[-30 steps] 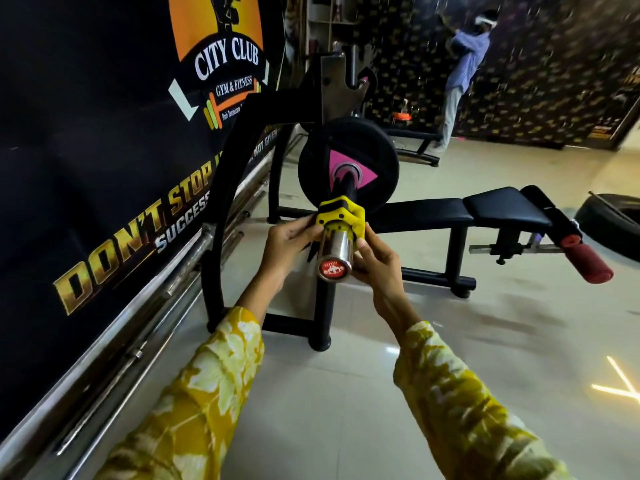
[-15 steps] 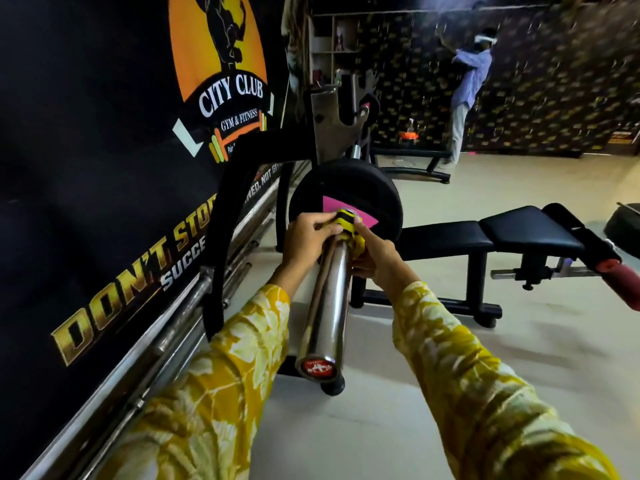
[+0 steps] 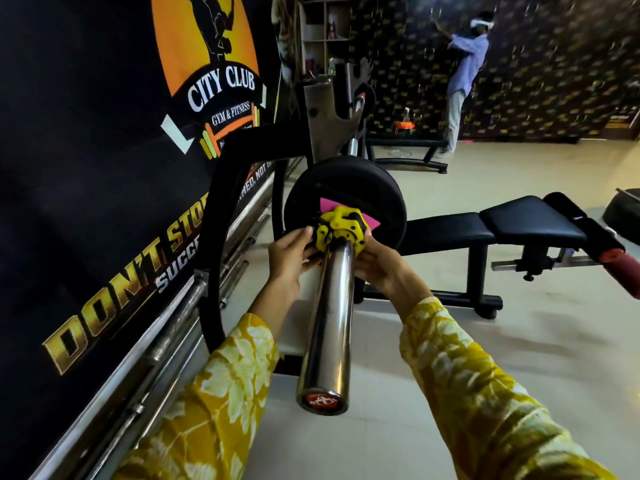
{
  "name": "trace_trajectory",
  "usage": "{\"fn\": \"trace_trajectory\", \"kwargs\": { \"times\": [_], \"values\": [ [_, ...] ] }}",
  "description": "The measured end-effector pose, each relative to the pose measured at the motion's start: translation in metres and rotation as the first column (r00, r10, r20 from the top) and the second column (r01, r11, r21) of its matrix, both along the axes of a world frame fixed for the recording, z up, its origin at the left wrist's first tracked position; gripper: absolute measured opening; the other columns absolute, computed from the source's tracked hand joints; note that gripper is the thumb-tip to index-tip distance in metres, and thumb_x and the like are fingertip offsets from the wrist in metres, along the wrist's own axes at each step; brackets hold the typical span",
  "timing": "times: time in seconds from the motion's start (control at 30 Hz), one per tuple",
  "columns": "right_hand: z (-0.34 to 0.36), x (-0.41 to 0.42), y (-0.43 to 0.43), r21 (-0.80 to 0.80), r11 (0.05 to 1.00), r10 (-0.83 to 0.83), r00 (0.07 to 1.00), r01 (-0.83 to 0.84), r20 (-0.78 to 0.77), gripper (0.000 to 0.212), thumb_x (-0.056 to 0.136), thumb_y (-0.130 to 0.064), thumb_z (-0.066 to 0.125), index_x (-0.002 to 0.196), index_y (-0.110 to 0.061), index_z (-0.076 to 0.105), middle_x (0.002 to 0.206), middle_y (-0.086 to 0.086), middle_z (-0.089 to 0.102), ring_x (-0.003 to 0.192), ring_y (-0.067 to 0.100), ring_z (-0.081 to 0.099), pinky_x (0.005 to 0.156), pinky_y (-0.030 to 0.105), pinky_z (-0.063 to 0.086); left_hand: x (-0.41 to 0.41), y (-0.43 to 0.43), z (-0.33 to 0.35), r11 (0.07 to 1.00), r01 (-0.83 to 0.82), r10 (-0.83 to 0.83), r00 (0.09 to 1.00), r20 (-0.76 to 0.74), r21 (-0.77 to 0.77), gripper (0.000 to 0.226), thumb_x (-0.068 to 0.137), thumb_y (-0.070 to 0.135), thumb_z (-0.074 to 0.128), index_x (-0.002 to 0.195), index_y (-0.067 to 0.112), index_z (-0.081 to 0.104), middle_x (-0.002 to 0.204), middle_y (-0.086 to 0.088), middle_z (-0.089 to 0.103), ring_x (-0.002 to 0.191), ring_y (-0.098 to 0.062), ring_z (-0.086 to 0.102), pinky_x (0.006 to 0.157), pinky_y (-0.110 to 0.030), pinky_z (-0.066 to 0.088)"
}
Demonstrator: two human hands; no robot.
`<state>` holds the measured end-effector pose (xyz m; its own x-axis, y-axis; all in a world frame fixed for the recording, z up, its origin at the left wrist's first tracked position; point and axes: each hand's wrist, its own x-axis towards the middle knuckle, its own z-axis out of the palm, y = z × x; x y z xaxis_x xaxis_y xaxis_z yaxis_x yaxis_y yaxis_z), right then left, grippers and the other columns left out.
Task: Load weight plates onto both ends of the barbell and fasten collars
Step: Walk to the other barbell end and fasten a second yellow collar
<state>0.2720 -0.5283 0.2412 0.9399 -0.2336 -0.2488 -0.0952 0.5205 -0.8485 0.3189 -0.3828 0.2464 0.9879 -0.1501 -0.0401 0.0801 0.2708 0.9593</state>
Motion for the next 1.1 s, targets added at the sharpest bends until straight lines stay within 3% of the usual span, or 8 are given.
{"fn": "trace_trajectory", "kwargs": {
  "times": [0.17, 0.23, 0.3, 0.37, 0.5, 0.63, 0.93, 1.1],
  "values": [
    [0.013, 0.002, 0.002, -0.139, 0.974, -0.187, 0.981, 0.18, -0.043, 0.015, 0.092, -0.015, 0.055, 0.085, -0.001, 0.057, 0.055, 0.006, 0.064, 0.045, 0.013, 0.063, 0.041, 0.025, 0.054, 0.009, -0.005, 0.008, 0.978, -0.089, 0.047, 0.975, 0.219, 0.188, 0.023, 0.088, 0.008, 0.061, 0.109, 0.0, 0.065, 0.087, -0.006, 0.067, 0.085, -0.023, 0.065, 0.076, -0.031, 0.056],
    [0.018, 0.006, 0.005, -0.189, 0.965, -0.194, 0.98, 0.182, -0.042, 0.035, 0.09, -0.032, 0.057, 0.1, 0.001, 0.055, 0.079, 0.014, 0.065, 0.06, 0.02, 0.066, 0.039, 0.026, 0.053, 0.01, -0.005, 0.01, 0.95, -0.138, 0.031, 0.934, 0.356, 0.281, 0.024, 0.086, 0.01, 0.064, 0.108, 0.001, 0.067, 0.096, -0.008, 0.069, 0.094, -0.023, 0.065, 0.087, -0.037, 0.053],
    [0.02, 0.009, 0.009, -0.22, 0.963, -0.171, 0.984, 0.156, -0.054, 0.066, 0.082, -0.052, 0.059, 0.116, 0.005, 0.051, 0.105, 0.02, 0.065, 0.08, 0.027, 0.067, 0.042, 0.026, 0.053, 0.005, -0.006, 0.014, 0.927, -0.172, -0.006, 0.881, 0.472, 0.333, 0.027, 0.086, 0.011, 0.065, 0.111, 0.001, 0.065, 0.102, -0.005, 0.068, 0.096, -0.015, 0.065, 0.087, -0.027, 0.052],
    [0.017, 0.01, 0.012, -0.213, 0.966, -0.158, 0.987, 0.146, -0.04, 0.069, 0.082, -0.049, 0.061, 0.123, 0.005, 0.049, 0.114, 0.023, 0.062, 0.083, 0.029, 0.067, 0.045, 0.026, 0.053, 0.006, -0.007, 0.017, 0.92, -0.172, -0.039, 0.854, 0.519, 0.352, 0.027, 0.085, 0.012, 0.065, 0.11, 0.003, 0.066, 0.102, -0.002, 0.068, 0.094, -0.011, 0.064, 0.083, -0.02, 0.052],
    [0.012, 0.004, 0.007, -0.159, 0.984, -0.075, 0.997, 0.078, 0.021, 0.049, 0.089, -0.037, 0.056, 0.116, 0.003, 0.058, 0.097, 0.017, 0.069, 0.071, 0.02, 0.069, 0.051, 0.023, 0.054, 0.015, -0.003, 0.024, 0.98, -0.044, 0.004, 0.979, 0.203, 0.193, 0.024, 0.084, 0.026, 0.068, 0.099, 0.008, 0.068, 0.093, -0.01, 0.07, 0.093, -0.028, 0.067, 0.064, -0.031, 0.056],
    [0.009, 0.003, 0.006, -0.108, 0.992, -0.06, 0.998, 0.06, 0.003, 0.039, 0.088, -0.04, 0.057, 0.103, -0.004, 0.064, 0.067, 0.004, 0.073, 0.061, 0.014, 0.07, 0.05, 0.022, 0.053, 0.014, -0.001, 0.045, 0.977, 0.082, -0.06, 0.992, -0.112, 0.197, 0.065, 0.067, 0.059, 0.072, 0.107, 0.009, 0.062, 0.098, -0.008, 0.068, 0.087, -0.026, 0.066, 0.051, -0.027, 0.051],
    [0.003, 0.006, 0.007, -0.08, 0.996, -0.05, 0.999, 0.049, -0.012, 0.051, 0.085, -0.045, 0.058, 0.111, -0.001, 0.062, 0.075, 0.006, 0.074, 0.069, 0.017, 0.071, 0.058, 0.024, 0.057, 0.008, -0.01, 0.072, 0.808, 0.316, -0.254, 0.948, -0.19, 0.497, 0.089, 0.062, 0.066, 0.071, 0.127, 0.01, 0.048, 0.117, -0.017, 0.058, 0.105, -0.038, 0.057, 0.088, -0.052, 0.05],
    [0.005, 0.004, 0.009, -0.101, 0.993, -0.063, 0.998, 0.061, -0.018, 0.039, 0.087, -0.043, 0.057, 0.094, -0.005, 0.065, 0.064, 0.004, 0.072, 0.059, 0.014, 0.069, 0.05, 0.021, 0.053, 0.011, -0.017, 0.072, 0.834, 0.264, -0.23, 0.964, -0.129, 0.485, 0.068, 0.073, 0.057, 0.065, 0.119, 0.009, 0.055, 0.109, -0.012, 0.06, 0.092, -0.032, 0.058, 0.072, -0.042, 0.052]
  ]
}}
